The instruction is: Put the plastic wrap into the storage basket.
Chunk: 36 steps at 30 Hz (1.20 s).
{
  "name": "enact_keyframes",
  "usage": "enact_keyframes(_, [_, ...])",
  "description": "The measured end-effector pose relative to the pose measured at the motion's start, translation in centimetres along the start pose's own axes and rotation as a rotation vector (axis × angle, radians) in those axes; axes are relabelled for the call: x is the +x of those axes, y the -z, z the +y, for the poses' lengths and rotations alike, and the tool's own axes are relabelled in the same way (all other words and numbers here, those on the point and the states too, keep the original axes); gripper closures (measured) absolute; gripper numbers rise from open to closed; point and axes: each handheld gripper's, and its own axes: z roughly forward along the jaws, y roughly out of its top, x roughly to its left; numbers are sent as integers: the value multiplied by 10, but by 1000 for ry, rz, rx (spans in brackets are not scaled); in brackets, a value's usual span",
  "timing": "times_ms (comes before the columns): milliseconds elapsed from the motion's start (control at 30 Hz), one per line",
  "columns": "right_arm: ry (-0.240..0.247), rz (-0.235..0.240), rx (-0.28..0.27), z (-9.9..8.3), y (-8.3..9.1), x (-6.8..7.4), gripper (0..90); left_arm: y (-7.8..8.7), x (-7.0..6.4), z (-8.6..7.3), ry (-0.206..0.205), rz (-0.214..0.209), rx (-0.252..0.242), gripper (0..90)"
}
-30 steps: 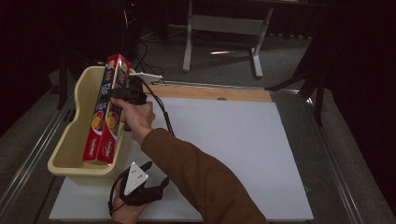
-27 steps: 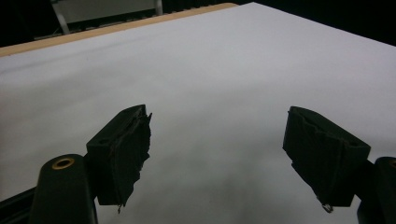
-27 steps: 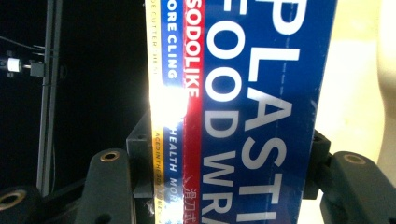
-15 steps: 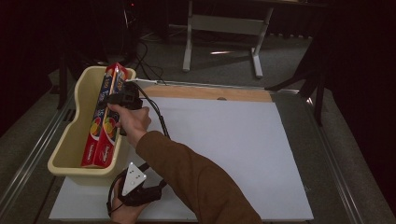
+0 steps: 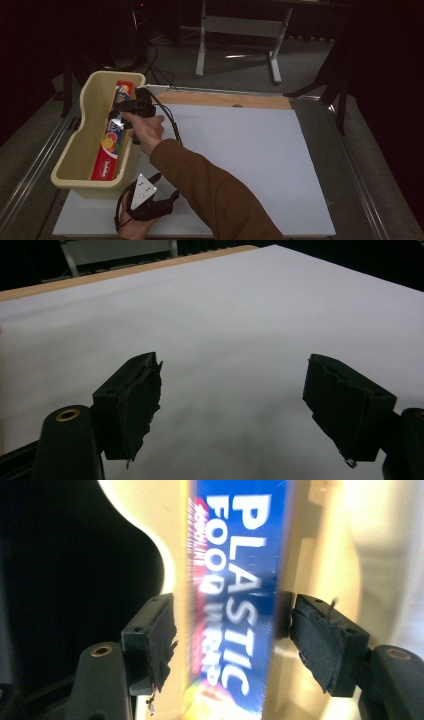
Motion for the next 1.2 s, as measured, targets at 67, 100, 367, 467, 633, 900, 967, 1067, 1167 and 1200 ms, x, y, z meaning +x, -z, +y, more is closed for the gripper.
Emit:
enact_keyframes(67, [13,31,9,1,7,6,354,0,0,0,-3,3,5,229])
enact_keyframes(100, [23,29,22,1,9,7,360,0,0,0,-3,3,5,229])
enact_keyframes(367, [156,16,46,6,29,4,396,0,0,0,0,9,3,229])
enact_keyframes(467, [219,-4,53,5,35,4,401,0,0,0,-3,12,4,229])
enact_keyframes(633, [411,-34,16,-7,57,4,399,1,1,0,-5,17,4,229])
enact_keyframes(900, [702,-143,-17,-37,78,7,368,0,0,0,-7,22,4,228])
enact_keyframes(967, [733,-136,-25,-44,85,8,365,0,0,0,-10,23,6,229])
enact_keyframes(1067, [749,-103,-41,-52,95,4,363,-1,0,0,-12,25,7,229])
enact_keyframes(1167, [801,-109,-73,-60,104,-2,357,-1,0,-1,-13,25,8,229])
enact_keyframes(1200, [828,-125,-87,-63,107,-4,352,-1,0,0,-13,24,8,228])
